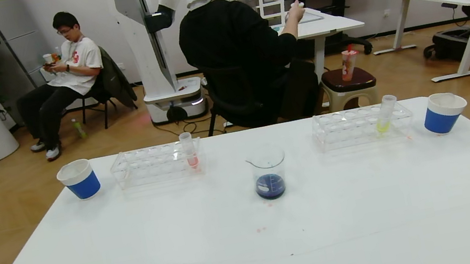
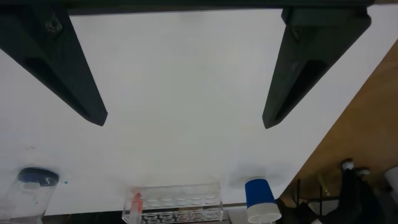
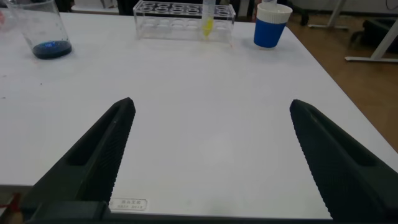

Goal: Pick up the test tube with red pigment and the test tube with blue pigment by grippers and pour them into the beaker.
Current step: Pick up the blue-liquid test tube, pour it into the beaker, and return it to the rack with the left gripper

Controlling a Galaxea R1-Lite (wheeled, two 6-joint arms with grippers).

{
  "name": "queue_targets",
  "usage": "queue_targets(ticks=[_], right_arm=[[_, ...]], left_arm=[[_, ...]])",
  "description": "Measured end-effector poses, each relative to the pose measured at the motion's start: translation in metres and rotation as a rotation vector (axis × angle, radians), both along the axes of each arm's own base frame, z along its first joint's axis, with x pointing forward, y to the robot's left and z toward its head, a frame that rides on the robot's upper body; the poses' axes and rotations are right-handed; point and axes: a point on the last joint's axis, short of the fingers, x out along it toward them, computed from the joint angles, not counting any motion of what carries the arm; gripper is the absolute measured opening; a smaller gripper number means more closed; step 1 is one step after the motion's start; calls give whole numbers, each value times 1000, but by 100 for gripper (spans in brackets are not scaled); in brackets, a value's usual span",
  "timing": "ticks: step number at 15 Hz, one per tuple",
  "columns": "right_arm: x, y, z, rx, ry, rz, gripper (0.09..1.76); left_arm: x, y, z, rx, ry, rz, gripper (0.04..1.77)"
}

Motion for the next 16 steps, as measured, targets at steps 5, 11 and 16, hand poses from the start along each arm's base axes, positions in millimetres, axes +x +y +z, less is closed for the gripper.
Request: queue_targets(ticks=[5,11,16], right_arm=[[0,0,0,0,0,0,174],[0,0,0,0,0,0,174],[0,0,0,0,0,0,174]], left_arm=[[0,0,0,-7,-1,2,174],[0,0,0,-8,0,1,174],[0,0,0,-7,0,1,174]])
